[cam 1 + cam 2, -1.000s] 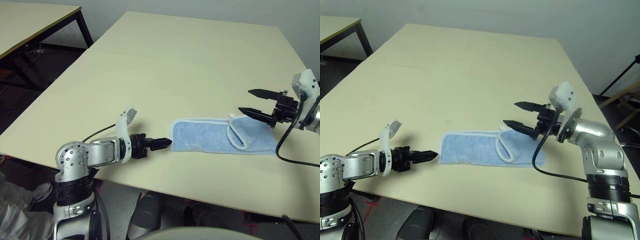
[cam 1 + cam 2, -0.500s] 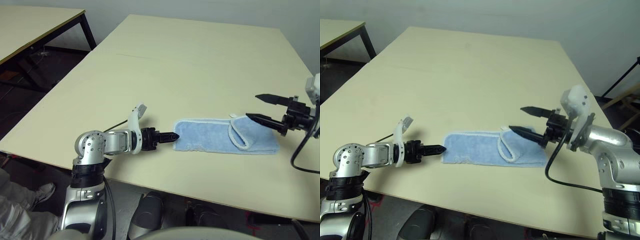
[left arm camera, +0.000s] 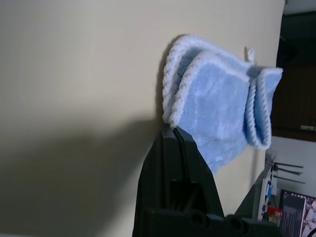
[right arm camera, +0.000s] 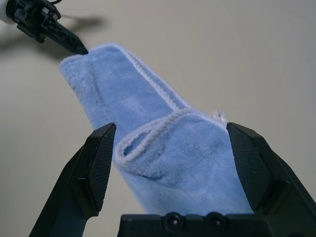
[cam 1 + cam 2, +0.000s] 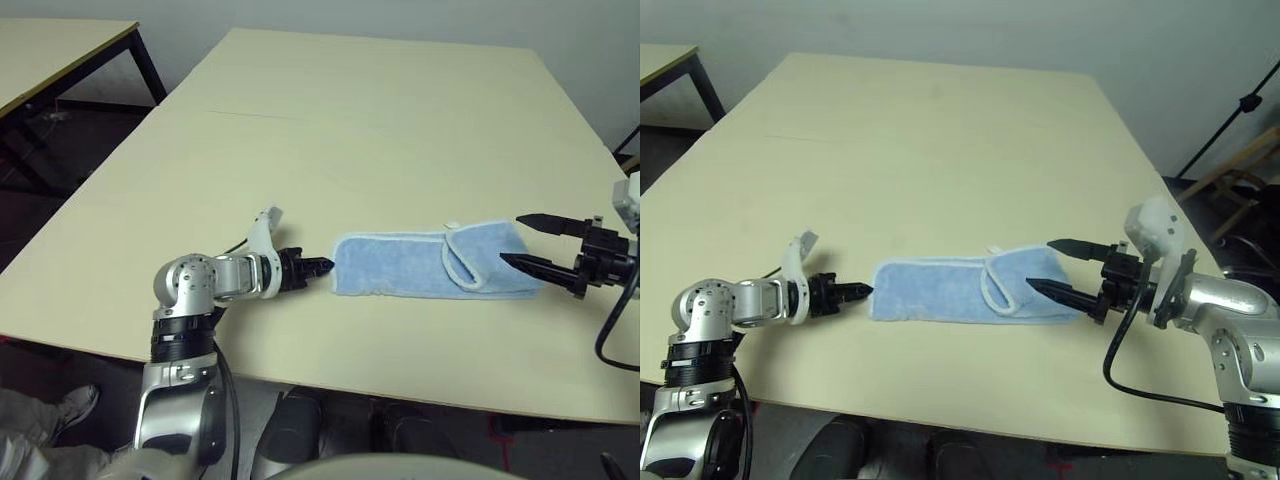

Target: Fold the towel and set it aside.

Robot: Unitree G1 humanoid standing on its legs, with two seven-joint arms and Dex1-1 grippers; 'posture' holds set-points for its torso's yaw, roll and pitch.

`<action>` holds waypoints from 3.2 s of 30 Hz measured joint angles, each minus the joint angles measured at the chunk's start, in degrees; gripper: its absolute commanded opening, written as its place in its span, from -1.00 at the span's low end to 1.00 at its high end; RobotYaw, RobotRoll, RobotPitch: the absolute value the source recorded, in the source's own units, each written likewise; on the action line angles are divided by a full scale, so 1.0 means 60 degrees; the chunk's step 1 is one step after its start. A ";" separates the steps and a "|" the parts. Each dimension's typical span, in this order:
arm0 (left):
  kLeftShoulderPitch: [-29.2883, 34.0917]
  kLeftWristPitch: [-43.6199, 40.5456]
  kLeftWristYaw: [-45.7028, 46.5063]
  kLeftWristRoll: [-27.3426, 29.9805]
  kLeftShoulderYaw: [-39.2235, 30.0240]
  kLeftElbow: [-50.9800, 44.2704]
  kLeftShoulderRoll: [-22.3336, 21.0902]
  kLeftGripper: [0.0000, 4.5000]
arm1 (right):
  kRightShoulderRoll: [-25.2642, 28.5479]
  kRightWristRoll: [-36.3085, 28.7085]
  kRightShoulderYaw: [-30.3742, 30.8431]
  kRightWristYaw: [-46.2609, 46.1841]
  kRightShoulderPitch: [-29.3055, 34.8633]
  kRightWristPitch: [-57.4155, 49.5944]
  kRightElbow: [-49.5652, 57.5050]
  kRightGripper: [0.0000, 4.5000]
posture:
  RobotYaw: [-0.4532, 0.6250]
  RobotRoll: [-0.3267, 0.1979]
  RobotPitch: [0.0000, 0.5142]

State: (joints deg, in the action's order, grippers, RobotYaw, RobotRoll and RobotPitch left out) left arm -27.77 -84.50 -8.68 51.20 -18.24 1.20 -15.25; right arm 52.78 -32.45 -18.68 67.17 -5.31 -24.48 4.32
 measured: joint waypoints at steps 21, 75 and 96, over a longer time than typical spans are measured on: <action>-0.0347 0.0839 -0.1957 -0.0793 -0.1282 0.1452 -0.3811 -0.98 | -0.0035 0.0176 0.0380 0.0556 0.0034 0.0309 -0.0351 1.00 | 0.11 0.25 -0.60; -0.0282 -0.0657 0.3982 -0.1166 -0.5193 -0.2602 0.2620 0.98 | -0.0688 0.0457 0.1449 0.1035 -0.1005 0.1114 -0.0469 1.00 | 0.14 0.25 -0.55; -0.0362 0.0637 0.3523 -0.1788 -0.4380 -0.1618 0.3267 0.44 | -0.0532 0.0171 0.0981 0.0377 -0.0339 0.0887 0.0190 1.00 | 0.06 0.25 -0.49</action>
State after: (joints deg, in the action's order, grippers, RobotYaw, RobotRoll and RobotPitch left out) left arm -29.94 -80.68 12.46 40.47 -44.51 -8.51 4.35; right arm 49.59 -31.42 -12.79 69.43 -7.34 -19.16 5.46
